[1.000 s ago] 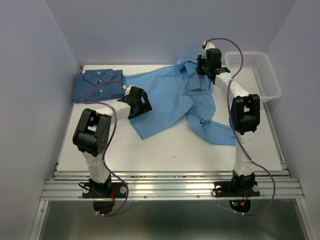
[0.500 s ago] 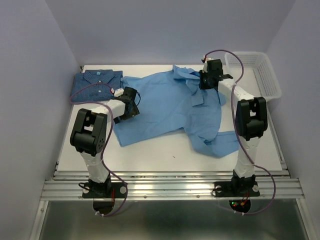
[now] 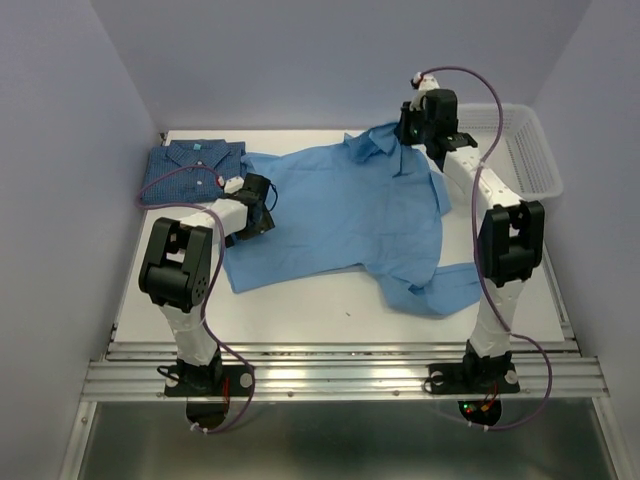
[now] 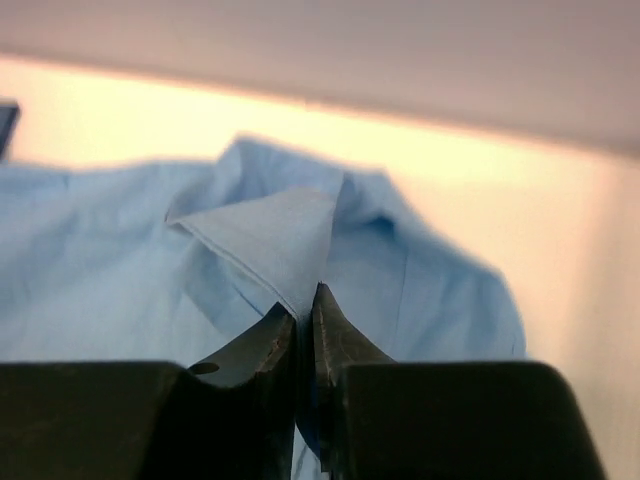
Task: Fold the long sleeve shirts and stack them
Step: Flatten the shirt out
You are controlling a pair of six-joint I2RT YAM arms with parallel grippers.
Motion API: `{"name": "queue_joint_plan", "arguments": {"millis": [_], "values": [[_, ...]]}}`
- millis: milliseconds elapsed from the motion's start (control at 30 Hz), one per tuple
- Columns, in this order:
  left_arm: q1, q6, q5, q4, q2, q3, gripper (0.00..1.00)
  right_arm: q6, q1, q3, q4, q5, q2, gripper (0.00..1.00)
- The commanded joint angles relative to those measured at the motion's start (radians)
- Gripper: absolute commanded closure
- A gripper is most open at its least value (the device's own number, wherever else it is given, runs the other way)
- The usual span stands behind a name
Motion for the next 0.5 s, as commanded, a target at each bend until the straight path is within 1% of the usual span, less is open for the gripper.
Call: {"name": "queue_joint_plan", "arguments": {"millis": [0,33,67,100,133,167,200,233,300,333,400,433,467], "values": [[0.008,0.030,-0.020,-0.021,-0.029,0.011,0.01,0.035,-0.007,0.140,0.395,0.162,0.115,0.89],[0.011,0.033,-0.017,-0.018,-0.029,0.013,0.01,0.005,-0.007,0.170,0.512,0.266,0.197,0.88],[0.011,0.038,-0.014,-0.017,-0.032,0.013,0.01,-0.005,-0.007,0.208,0.558,0.317,0.242,0.88],[0.013,0.047,-0.009,-0.012,-0.037,0.013,0.01,-0.023,-0.007,0.295,0.593,0.366,0.285,0.73],[0.016,0.051,-0.009,-0.012,-0.041,0.013,0.01,-0.043,-0.007,0.338,0.625,0.397,0.325,0.63],[0.014,0.054,-0.009,-0.010,-0.045,0.013,0.01,-0.110,-0.007,0.386,0.594,0.374,0.356,0.50],[0.016,0.059,-0.008,-0.009,-0.049,0.013,0.01,-0.121,-0.007,0.432,0.534,0.338,0.388,0.27],[0.016,0.062,-0.011,-0.007,-0.061,0.010,0.01,-0.117,-0.007,0.466,0.429,0.258,0.381,0.00],[0.017,0.065,-0.002,0.008,-0.081,0.002,0.01,-0.094,0.002,0.393,0.383,0.168,0.275,0.00],[0.017,0.070,0.008,0.014,-0.089,-0.003,0.01,-0.086,0.002,0.248,0.397,0.070,0.222,0.00],[0.017,0.073,0.021,0.023,-0.100,-0.004,0.01,-0.077,0.011,0.102,0.414,-0.009,0.111,0.00],[0.017,0.076,0.032,0.032,-0.109,-0.010,0.01,-0.068,0.011,-0.037,0.423,-0.040,0.002,0.00],[0.017,0.076,0.038,0.040,-0.112,-0.013,0.01,-0.065,0.011,-0.101,0.423,-0.043,-0.050,0.00]]}}
